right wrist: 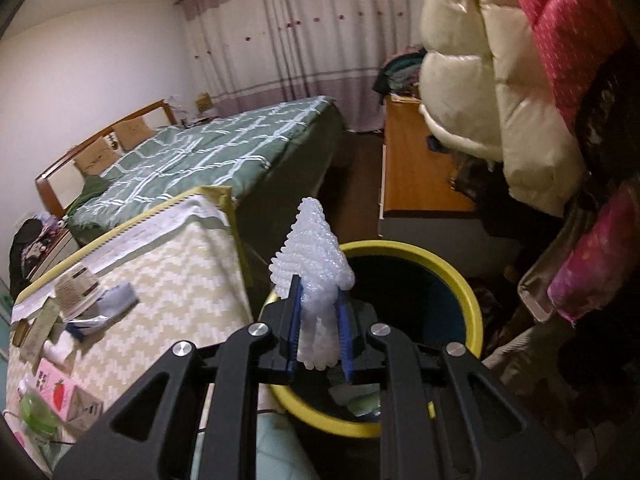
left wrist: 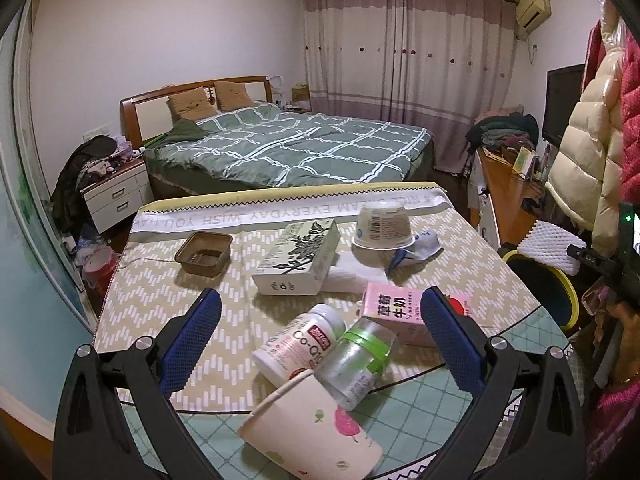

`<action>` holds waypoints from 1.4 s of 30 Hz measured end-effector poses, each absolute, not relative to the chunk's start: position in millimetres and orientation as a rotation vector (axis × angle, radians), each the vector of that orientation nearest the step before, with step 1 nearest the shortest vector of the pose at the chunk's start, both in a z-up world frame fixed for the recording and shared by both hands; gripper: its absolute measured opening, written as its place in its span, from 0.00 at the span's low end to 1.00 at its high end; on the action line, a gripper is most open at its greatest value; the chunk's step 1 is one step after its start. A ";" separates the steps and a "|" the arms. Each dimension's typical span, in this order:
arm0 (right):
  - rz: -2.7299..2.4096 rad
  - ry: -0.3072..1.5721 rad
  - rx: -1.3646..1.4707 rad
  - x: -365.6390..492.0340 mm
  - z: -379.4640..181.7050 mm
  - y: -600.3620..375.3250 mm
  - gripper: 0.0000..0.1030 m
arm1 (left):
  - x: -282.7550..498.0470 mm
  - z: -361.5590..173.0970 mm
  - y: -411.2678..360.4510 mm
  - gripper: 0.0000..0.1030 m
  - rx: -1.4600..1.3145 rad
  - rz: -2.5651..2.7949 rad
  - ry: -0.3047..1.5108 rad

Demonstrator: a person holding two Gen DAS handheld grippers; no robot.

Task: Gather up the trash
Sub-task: 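Move the foam net with the right gripper into the yellow bin and release, then grasp the white paper cup with the left gripper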

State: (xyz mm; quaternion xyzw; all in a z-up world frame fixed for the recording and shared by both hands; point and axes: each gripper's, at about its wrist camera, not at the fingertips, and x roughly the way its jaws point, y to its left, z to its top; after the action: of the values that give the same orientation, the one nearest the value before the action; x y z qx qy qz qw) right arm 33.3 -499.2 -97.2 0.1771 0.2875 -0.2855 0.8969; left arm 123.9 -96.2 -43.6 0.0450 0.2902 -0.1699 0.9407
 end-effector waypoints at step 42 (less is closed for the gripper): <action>-0.537 0.603 0.358 57.7 -112.7 -467.8 0.39 | 115.4 -122.0 -70.7 0.95 -0.011 -0.310 0.952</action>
State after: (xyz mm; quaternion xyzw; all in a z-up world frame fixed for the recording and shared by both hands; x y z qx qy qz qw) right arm 57.7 -467.8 -112.7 0.1734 0.2917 -0.2598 0.9041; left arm 115.4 -70.7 -122.0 -0.0053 0.4563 -0.1488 0.8773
